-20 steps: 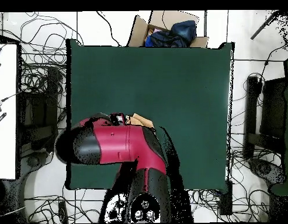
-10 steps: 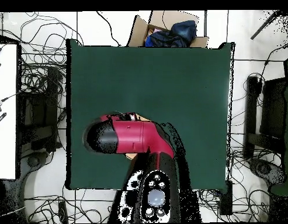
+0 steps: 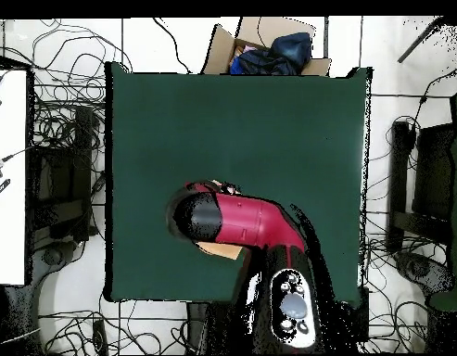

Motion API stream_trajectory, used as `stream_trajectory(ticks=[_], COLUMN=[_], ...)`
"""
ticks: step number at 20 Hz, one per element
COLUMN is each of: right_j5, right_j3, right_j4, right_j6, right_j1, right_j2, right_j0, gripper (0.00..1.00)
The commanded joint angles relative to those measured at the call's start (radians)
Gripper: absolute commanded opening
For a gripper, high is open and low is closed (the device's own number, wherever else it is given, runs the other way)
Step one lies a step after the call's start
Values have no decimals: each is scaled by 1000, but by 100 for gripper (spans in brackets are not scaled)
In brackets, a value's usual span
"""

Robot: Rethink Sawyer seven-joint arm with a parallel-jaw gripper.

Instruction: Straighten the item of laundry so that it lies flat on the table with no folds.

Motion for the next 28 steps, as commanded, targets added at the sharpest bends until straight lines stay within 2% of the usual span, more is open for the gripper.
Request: stream_trajectory(ticks=[1,5,8,16,23,26,28], right_j5=[-94,-212,-272,-373,-443,-484,-454], right_j3=[149,181,212,231,236,240,221], right_j4=[78,68,93,74,45,33,35], right_j6=[158,169,216,251,238,240,214], right_j1=[17,34,45,66,96,135,135], right_j2=[185,257,329,382,357,379,332], right_j0=[-69,-126,-171,-207,-197,-214,-176], gripper=[100,100,100,100,100,100,100])
